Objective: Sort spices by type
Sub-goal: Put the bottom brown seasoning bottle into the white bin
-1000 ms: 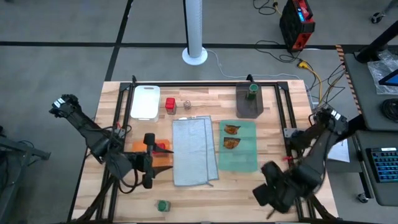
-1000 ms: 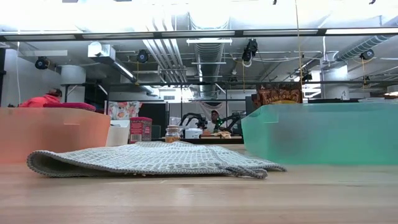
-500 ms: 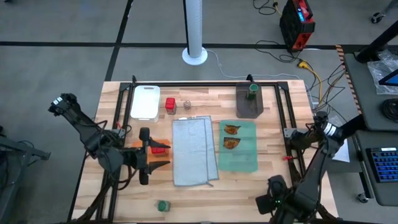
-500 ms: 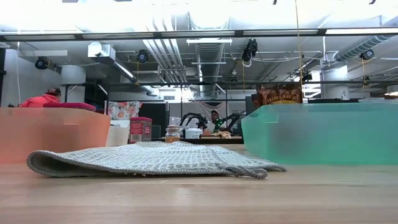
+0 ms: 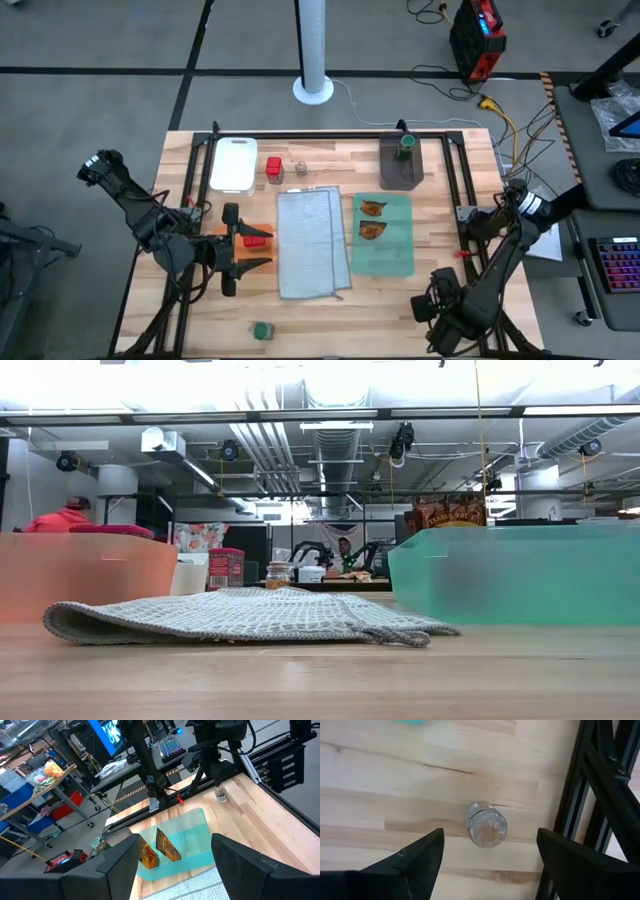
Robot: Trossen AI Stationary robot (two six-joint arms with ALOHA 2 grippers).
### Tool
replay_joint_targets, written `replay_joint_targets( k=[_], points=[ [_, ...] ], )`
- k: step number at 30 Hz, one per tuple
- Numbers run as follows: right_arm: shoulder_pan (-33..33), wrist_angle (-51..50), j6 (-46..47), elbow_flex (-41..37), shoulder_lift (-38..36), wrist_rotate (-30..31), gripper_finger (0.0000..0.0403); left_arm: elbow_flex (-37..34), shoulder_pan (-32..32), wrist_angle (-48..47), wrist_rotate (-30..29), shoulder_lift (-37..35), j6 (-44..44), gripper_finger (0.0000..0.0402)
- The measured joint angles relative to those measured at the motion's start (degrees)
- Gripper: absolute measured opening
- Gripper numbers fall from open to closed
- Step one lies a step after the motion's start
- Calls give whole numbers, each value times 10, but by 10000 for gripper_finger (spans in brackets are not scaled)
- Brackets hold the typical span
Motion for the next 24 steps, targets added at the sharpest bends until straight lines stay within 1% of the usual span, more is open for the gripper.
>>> replay_joint_targets(
  k=[4,9,14,19,24],
  points=[
    [0,27,1,-20,0,0,315,0,0,-5,1,-1,-7,231],
    [0,81,1,-55,0,0,304,0,0,-16,2,-1,-18,231],
    [0,100,1,-79,0,-1,304,0,0,-16,2,-1,-26,231],
    [0,128,1,-96,0,-16,309,0,0,-16,2,-1,-33,231],
    [1,166,2,-124,0,-17,298,0,0,-16,2,-1,-35,231]
  ],
)
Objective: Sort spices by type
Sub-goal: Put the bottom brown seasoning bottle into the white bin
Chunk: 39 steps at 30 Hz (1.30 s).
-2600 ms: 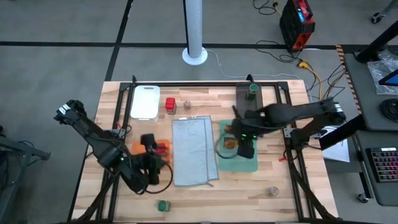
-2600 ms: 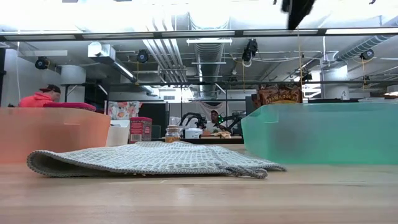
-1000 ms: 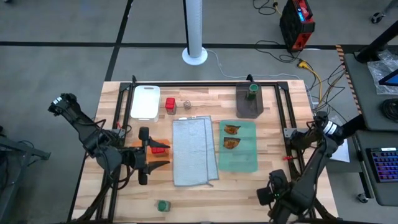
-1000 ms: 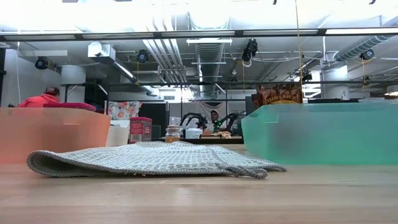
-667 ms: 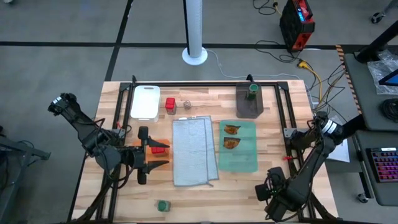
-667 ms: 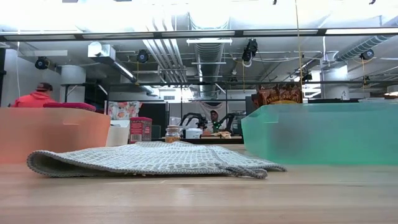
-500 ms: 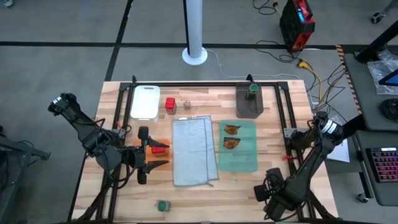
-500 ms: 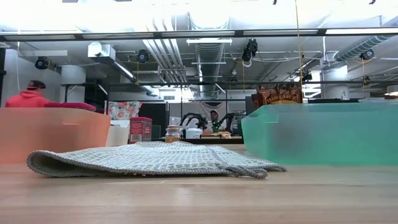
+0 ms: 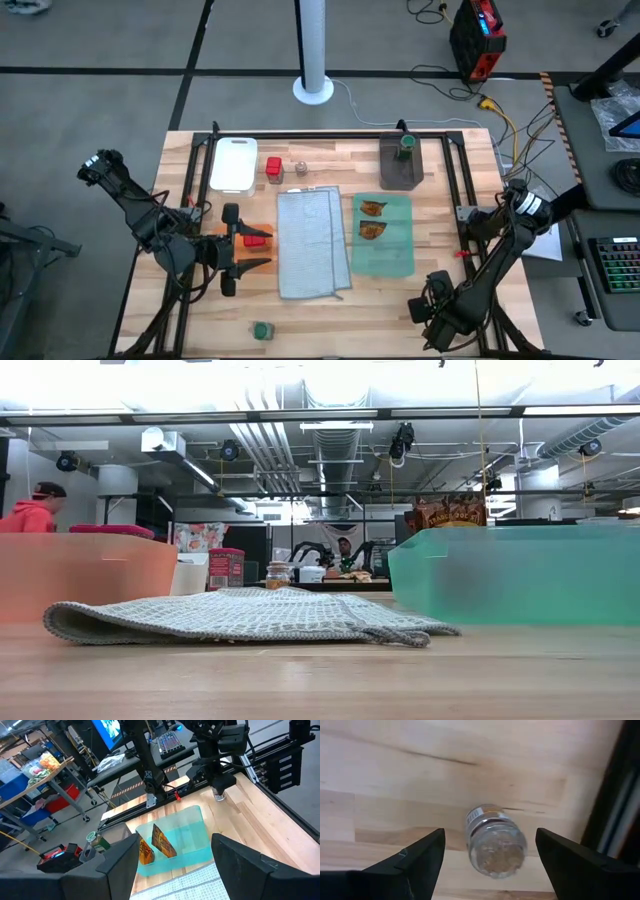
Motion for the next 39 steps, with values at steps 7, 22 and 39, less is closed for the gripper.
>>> replay_joint_targets(
  k=[7,22,39],
  points=[
    [0,15,6,-18,0,-37,251,0,0,0,0,0,5,231],
    [0,31,-2,-4,0,-40,157,0,0,-4,0,0,-3,231],
    [-182,-7,-548,211,-2,289,157,-21,1,14,157,83,-128,231]
  ],
)
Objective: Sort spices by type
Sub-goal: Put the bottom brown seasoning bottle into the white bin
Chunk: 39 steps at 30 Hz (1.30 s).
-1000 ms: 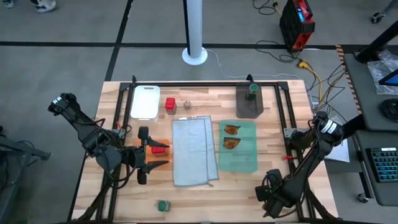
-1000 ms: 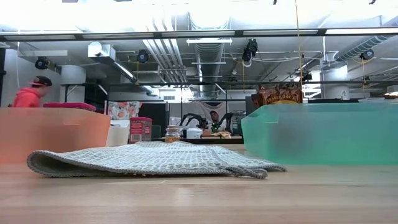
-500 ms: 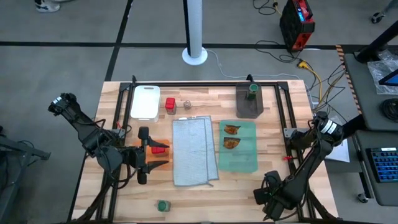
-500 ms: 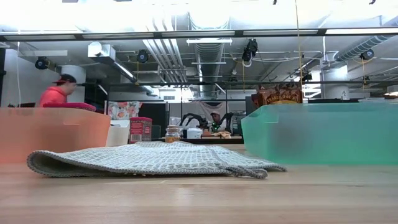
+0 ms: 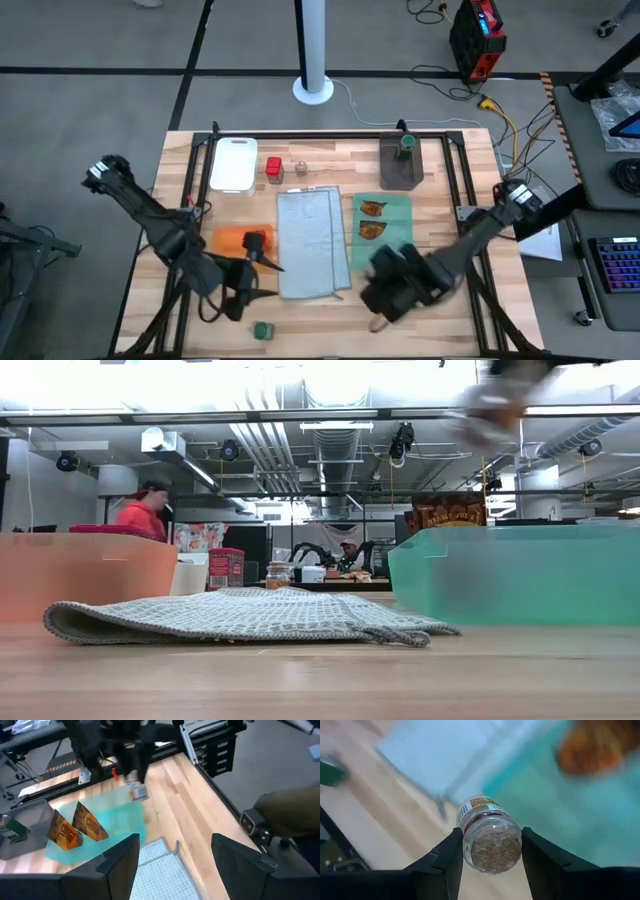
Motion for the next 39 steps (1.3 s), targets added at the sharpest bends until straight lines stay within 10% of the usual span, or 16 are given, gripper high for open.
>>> replay_joint_targets(
  k=[13,28,39],
  points=[
    [-179,247,-517,13,0,-14,157,0,37,21,-142,101,-67,231],
    [-207,283,-704,12,0,-34,156,-7,212,1,-37,99,-16,231],
    [-235,285,-738,13,0,-40,27,-7,231,7,8,99,21,231]
  ],
)
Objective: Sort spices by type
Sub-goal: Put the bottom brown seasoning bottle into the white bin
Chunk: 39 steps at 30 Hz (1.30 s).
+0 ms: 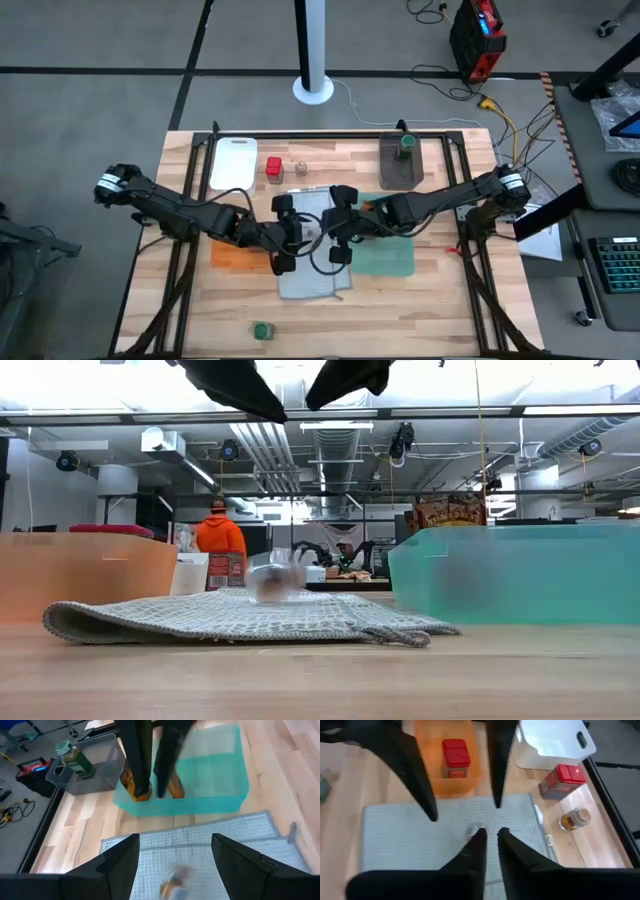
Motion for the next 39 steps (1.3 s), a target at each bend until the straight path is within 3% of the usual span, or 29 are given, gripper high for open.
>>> replay_joint_targets(
  k=[6,11,16,21,28,35,39],
  points=[
    [-13,-22,59,-18,1,-13,10,0,-6,-58,-10,-17,-33,231],
    [-48,-1,47,-29,35,-17,11,0,-31,-92,-76,-63,-58,231],
    [-107,52,-26,-17,89,-103,22,0,-74,-104,-164,-117,-84,231],
    [-175,63,-106,39,149,-116,80,0,-114,-128,-237,-160,-106,231],
    [-215,30,-289,132,251,-119,190,0,-152,-176,-245,-202,-121,231],
    [-221,-135,-292,269,332,-203,258,0,-162,-216,-245,-213,-140,231],
    [-222,-150,-295,295,346,-209,271,0,-162,-227,-245,-210,-141,231]
  ],
)
